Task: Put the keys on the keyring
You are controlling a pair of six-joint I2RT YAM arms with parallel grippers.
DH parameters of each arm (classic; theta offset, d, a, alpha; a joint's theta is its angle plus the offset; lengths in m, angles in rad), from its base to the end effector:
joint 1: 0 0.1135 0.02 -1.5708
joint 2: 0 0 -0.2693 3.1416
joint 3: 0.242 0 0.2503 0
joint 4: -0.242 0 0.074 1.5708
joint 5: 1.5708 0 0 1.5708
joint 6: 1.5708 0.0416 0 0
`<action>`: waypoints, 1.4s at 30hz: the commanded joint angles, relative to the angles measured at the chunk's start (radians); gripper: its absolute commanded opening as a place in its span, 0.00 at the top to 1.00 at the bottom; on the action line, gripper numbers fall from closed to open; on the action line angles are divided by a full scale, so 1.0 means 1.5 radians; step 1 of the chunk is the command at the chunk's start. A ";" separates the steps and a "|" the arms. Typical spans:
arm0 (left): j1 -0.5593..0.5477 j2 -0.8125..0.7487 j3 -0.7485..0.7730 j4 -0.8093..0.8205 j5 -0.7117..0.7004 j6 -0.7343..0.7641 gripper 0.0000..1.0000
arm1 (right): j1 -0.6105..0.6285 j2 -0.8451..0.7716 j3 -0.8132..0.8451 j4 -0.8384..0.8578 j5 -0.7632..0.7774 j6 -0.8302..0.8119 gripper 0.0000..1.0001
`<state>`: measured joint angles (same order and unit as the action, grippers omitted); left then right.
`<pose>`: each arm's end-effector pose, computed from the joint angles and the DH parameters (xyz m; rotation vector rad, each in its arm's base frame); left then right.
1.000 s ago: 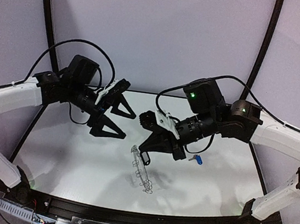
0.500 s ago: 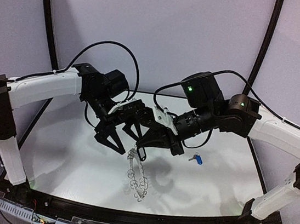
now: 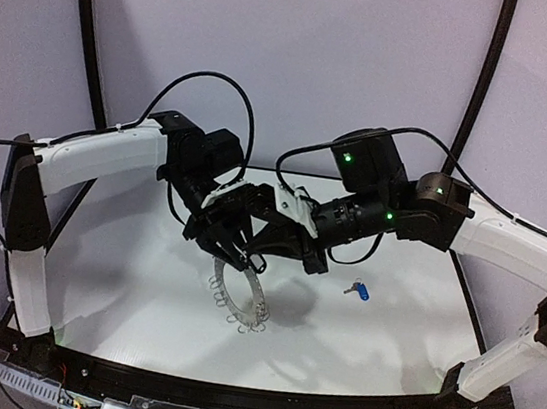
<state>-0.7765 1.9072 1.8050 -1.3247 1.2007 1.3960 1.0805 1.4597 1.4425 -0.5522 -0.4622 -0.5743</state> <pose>0.2364 -0.2866 0.3145 2.0575 0.9567 -1.4280 0.1380 0.2979 0.3770 -1.7768 1.2561 0.7874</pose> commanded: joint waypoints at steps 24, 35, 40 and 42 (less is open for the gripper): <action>0.000 -0.421 -0.421 0.743 -0.636 -0.940 0.01 | -0.004 -0.092 -0.132 0.250 0.323 0.280 1.00; 0.000 -0.520 -0.523 0.898 -0.735 -1.124 0.01 | -0.004 -0.026 -0.026 0.150 0.511 0.614 1.00; 0.000 -0.484 -0.523 0.920 -0.679 -1.166 0.01 | -0.004 0.002 0.040 0.067 0.653 0.713 1.00; 0.000 -0.470 -0.521 0.927 -0.658 -1.178 0.01 | -0.004 0.029 0.082 0.016 0.692 0.740 1.00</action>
<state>-0.7753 1.1694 1.0260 0.0257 0.1558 -0.2935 1.0786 1.4506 1.4506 -0.4091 0.3801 0.3759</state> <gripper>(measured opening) 0.987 0.012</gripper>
